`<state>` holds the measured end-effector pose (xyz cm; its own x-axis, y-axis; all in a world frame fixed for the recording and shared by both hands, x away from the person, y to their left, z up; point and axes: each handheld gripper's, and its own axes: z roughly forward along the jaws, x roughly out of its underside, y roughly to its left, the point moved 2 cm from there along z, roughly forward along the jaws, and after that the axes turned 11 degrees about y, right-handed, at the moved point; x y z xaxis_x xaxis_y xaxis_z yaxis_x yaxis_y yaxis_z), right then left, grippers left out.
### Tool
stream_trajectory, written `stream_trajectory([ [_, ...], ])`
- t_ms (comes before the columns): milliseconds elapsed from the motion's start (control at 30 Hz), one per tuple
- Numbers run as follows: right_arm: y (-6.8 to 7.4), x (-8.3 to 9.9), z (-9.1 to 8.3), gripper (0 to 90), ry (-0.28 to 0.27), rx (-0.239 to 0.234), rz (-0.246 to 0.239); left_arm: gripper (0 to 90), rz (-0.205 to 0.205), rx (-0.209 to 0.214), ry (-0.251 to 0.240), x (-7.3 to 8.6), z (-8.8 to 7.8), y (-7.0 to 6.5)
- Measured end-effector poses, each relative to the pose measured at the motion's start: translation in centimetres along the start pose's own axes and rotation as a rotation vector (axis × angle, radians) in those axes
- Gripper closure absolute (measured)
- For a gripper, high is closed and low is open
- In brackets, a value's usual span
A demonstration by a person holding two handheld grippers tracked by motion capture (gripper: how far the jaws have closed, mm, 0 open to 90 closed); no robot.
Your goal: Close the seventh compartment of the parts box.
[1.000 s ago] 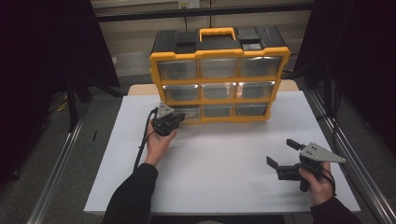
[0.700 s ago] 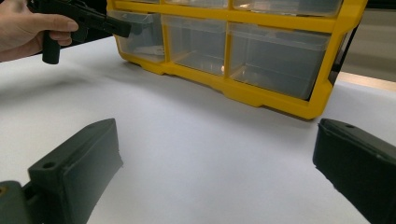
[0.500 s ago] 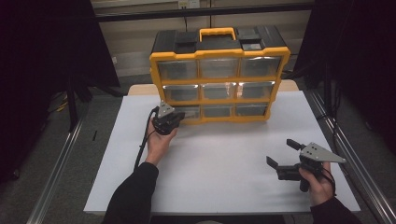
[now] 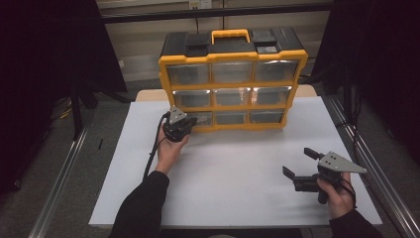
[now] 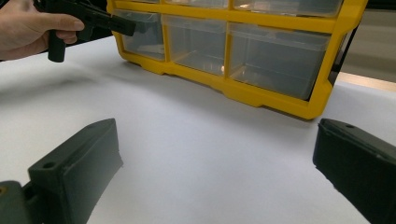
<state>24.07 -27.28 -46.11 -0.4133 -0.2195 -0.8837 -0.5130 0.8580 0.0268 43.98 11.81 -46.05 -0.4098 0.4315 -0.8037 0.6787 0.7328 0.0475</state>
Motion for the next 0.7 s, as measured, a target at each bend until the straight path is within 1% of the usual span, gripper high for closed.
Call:
stream_trajectory([
  [100, 0.03, 0.01, 0.00, 0.6, 0.001, 0.000, -0.002, 90.0, -0.010, -0.001, -0.003, -0.10, 0.19, -0.01],
  [133, 0.02, 0.01, -0.01, 0.6, 0.001, 0.000, -0.002, 90.0, -0.003, -0.006, 0.008, -0.14, 0.15, 0.08],
  [167, -0.01, 0.02, 0.01, 0.6, 0.000, 0.002, -0.002, 90.0, 0.000, -0.003, 0.004, -0.16, 0.22, 0.14],
  [233, -0.02, 0.03, 0.00, 0.6, 0.001, -0.001, 0.001, 90.0, -0.001, -0.011, 0.012, -0.21, 0.23, 0.18],
  [300, -0.02, 0.05, 0.02, 0.6, 0.003, -0.003, 0.003, 90.0, -0.010, -0.003, 0.008, -0.24, 0.37, 0.17],
  [400, -0.06, 0.07, 0.04, 0.6, 0.002, -0.001, -0.003, 90.0, -0.015, -0.015, 0.016, -0.30, 0.41, 0.27],
  [433, -0.06, 0.09, 0.01, 0.6, 0.004, -0.004, -0.003, 90.0, -0.013, -0.002, 0.005, -0.32, 0.54, 0.33],
  [500, -0.10, 0.11, 0.00, 0.6, 0.003, -0.002, 0.000, 90.0, -0.013, -0.012, 0.013, -0.35, 0.56, 0.37],
  [533, -0.11, 0.13, 0.02, 0.6, 0.003, -0.005, -0.003, 90.0, -0.009, -0.005, 0.010, -0.37, 0.62, 0.43],
  [567, -0.13, 0.15, 0.02, 0.5, 0.003, -0.004, -0.003, 90.0, -0.015, -0.005, 0.007, -0.37, 0.71, 0.44],
  [600, -0.12, 0.17, 0.01, 0.6, 0.004, -0.005, -0.001, 90.0, -0.020, -0.017, 0.020, -0.36, 0.70, 0.47],
  [633, -0.08, 0.19, -0.04, 0.6, 0.005, -0.006, 0.002, 90.0, -0.021, -0.021, 0.019, -0.36, 0.75, 0.52],
  [667, -0.08, 0.20, -0.08, 0.5, 0.003, -0.006, 0.001, 90.0, 0.004, -0.023, 0.025, -0.39, 0.73, 0.69],
  [700, -0.12, 0.21, -0.12, 0.5, -0.002, -0.005, 0.001, 90.0, -0.003, -0.024, 0.024, -0.39, 0.78, 0.63],
])
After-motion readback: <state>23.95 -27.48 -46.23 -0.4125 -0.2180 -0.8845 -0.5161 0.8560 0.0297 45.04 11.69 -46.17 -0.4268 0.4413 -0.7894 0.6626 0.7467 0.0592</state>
